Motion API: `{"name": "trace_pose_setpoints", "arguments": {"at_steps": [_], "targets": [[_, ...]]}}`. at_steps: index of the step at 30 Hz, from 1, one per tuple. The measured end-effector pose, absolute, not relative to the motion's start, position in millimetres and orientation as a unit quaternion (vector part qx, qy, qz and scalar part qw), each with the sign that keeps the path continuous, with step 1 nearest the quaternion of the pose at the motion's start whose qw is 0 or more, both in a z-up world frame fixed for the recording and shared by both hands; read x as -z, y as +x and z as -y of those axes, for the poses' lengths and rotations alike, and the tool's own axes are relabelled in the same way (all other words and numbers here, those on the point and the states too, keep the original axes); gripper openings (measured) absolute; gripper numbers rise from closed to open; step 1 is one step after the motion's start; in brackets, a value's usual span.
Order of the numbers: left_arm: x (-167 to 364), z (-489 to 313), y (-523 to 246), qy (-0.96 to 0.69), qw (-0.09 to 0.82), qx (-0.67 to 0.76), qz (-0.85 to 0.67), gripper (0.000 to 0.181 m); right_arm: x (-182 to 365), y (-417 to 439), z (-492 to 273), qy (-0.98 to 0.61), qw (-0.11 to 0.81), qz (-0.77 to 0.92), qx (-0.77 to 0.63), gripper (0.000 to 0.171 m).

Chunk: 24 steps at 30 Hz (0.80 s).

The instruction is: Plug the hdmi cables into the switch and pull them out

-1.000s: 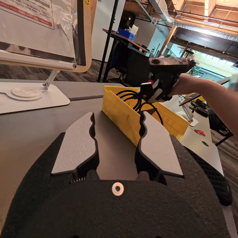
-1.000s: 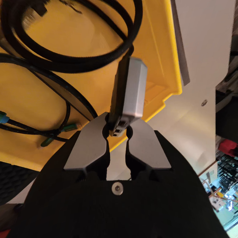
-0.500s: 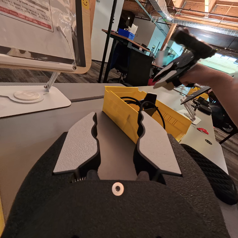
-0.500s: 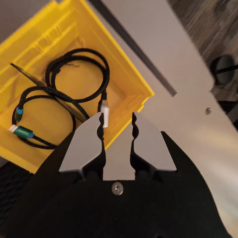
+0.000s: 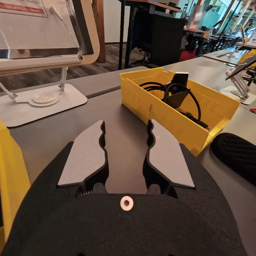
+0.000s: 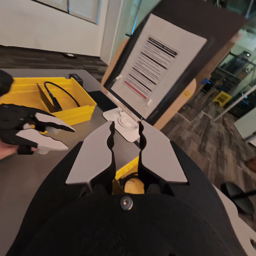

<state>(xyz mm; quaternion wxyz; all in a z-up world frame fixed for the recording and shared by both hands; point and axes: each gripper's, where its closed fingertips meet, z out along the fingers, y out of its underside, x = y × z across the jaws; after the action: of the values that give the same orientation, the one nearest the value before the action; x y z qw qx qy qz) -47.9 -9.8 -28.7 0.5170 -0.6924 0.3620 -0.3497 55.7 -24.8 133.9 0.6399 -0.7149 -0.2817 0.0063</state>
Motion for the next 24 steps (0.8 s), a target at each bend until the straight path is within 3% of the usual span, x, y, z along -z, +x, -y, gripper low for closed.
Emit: {"name": "trace_pose_setpoints", "arguments": {"at_steps": [7, 12, 16, 17, 21, 24], "targets": [[26.8, 17.6, -37.3, -0.673, 0.478, 0.446, -0.346, 0.089, -141.2, 24.0, 34.0, -0.673, 0.660, 0.334, 0.011, 0.033], [-10.4, 33.0, -42.5, -0.580, 0.515, 0.552, -0.307, 0.089, -135.6, 36.7, 36.0, -0.663, 0.668, 0.337, 0.001, 0.033], [-29.1, 46.6, -46.1, -0.540, 0.548, 0.552, -0.322, 0.086, -142.8, 51.6, 40.4, -0.656, 0.685, 0.317, -0.016, 0.033], [-30.8, 47.3, -46.6, -0.542, 0.560, 0.537, -0.323, 0.080, -145.8, 54.0, 42.9, -0.652, 0.690, 0.314, -0.021, 0.033], [-53.1, 61.3, -59.6, -0.507, 0.585, 0.548, -0.317, 0.002, -157.6, 57.6, 55.5, -0.631, 0.711, 0.308, -0.044, 0.032], [-74.6, 63.0, -81.1, -0.491, 0.587, 0.560, -0.317, 0.000, -160.7, 61.8, 62.3, -0.624, 0.716, 0.310, -0.042, 0.032]]}}
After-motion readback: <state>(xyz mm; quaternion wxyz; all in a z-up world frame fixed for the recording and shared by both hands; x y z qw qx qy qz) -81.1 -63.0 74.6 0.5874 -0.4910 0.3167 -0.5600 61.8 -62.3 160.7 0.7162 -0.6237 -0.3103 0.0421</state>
